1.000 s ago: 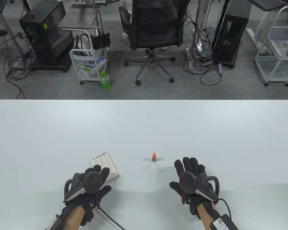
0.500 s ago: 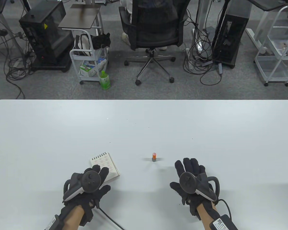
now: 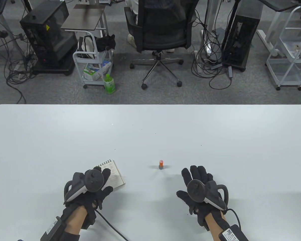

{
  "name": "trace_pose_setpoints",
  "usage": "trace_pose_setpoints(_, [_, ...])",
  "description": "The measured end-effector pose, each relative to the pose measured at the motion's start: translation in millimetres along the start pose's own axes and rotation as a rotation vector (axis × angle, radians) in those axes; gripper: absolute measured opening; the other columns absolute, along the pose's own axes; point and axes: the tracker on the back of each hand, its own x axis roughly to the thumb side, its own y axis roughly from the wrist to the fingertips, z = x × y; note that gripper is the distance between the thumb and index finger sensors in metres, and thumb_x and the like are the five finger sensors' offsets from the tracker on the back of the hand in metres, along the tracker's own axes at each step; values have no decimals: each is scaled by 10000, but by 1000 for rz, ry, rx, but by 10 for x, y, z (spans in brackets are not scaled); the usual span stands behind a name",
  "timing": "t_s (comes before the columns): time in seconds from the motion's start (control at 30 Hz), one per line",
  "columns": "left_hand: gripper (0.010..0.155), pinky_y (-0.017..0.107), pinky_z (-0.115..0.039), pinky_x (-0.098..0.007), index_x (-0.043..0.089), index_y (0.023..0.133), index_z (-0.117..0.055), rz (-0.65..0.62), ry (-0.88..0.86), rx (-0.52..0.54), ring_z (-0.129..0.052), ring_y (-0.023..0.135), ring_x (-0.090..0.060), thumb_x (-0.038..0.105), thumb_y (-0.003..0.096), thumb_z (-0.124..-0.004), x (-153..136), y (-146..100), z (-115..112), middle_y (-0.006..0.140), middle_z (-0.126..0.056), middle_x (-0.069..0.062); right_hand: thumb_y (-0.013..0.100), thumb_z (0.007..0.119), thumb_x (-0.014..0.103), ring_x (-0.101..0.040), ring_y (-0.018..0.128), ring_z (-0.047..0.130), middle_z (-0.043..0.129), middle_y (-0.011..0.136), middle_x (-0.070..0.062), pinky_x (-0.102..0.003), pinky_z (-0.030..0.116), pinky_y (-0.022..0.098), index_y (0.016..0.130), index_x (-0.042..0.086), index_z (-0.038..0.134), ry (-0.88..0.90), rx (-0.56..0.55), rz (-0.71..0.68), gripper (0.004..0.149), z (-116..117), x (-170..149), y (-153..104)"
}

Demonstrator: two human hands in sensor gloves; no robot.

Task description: Stamp flower pattern stamp onto notebook

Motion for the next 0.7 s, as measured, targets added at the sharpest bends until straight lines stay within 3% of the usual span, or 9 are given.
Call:
trace_pose_setpoints(0.13, [751, 677, -319, -706, 301, 1085, -327, 98, 34, -18, -356, 1031, -509, 508, 446, -661, -141, 220, 201, 1132, -331, -172, 397, 704, 607, -476, 1046, 238, 238, 1106, -174, -663, 320, 714, 1083, 273, 349, 9, -2, -4, 841, -3, 3, 7])
trace_pose_setpoints(0.3, [700, 675, -346, -704, 309, 1071, -358, 195, 64, -12, -420, 1025, -497, 408, 457, -679, -301, 515, 307, 1121, -413, -162, 399, 696, 604, -475, 1046, 236, 238, 1106, -174, -662, 324, 715, 1082, 271, 346, 39, -8, 1, 836, -14, -15, 24])
trace_pose_setpoints(0.5, [744, 659, -422, -676, 304, 1063, -368, 230, 31, -89, -523, 997, -479, 409, 432, -748, -354, 837, 128, 1112, -483, -115, 400, 698, 601, -473, 1047, 236, 240, 1105, -174, -661, 327, 715, 1082, 270, 343, 31, -3, -1, 837, -10, -29, 35])
trace_pose_setpoints(0.7, [808, 639, -494, -651, 299, 1058, -375, 207, 109, -144, -622, 958, -468, 423, 394, -820, -301, 948, -11, 1081, -577, -90, 401, 700, 598, -473, 1046, 237, 242, 1105, -174, -661, 330, 714, 1082, 267, 345, 32, 5, -4, 836, -5, -36, 37])
